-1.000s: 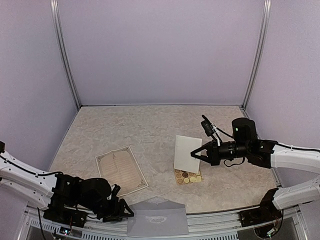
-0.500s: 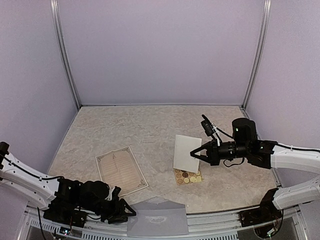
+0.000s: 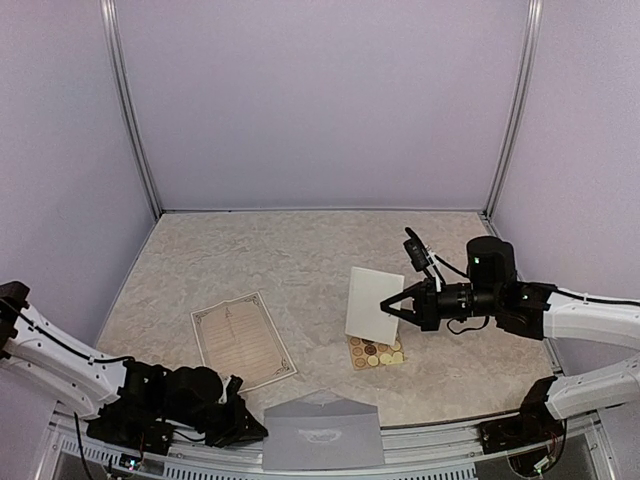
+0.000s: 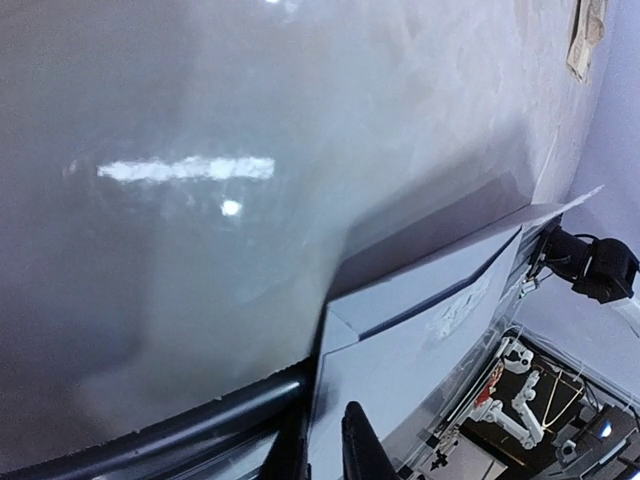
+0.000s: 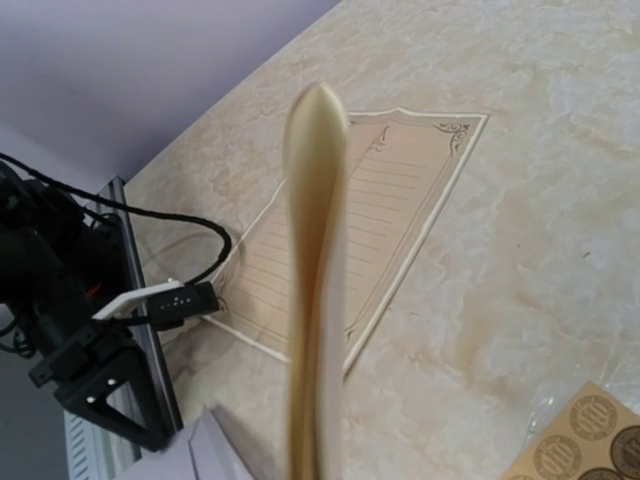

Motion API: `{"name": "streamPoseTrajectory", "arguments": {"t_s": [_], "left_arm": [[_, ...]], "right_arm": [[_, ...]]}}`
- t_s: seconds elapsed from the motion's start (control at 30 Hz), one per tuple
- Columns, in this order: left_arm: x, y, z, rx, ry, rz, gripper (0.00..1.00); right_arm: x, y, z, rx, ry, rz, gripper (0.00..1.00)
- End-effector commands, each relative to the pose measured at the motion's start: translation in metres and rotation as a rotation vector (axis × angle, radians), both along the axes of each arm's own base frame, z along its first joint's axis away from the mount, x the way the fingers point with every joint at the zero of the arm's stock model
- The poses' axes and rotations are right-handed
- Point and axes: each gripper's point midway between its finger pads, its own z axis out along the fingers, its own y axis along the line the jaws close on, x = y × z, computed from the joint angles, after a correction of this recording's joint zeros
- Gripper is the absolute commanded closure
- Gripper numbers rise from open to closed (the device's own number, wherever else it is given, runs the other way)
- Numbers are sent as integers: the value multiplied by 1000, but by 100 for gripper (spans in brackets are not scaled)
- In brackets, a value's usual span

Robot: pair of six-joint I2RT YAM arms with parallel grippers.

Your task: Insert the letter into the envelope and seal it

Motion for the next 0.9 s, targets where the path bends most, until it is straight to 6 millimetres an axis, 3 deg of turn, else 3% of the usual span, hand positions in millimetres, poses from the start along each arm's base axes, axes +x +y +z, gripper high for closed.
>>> {"name": "streamPoseTrajectory", "arguments": {"t_s": [0.0, 0.37, 0.53, 0.7, 0.87], "left_arm": [[24, 10, -9, 45, -76, 74, 99], [81, -2, 27, 68, -286, 44, 100], [64, -6, 39, 109, -314, -64, 96], [30, -23, 37, 53, -246, -155, 88], [31, -34, 25, 64, -265, -189, 86]], "right_arm": [[-5, 2, 4, 26, -16, 6, 100], [-6, -1, 2, 18, -11, -4, 100], [-7, -4, 2, 16, -14, -15, 100], [-6, -3, -1, 19, -9, -15, 100], [-6, -1, 2, 29, -13, -3, 100]]}}
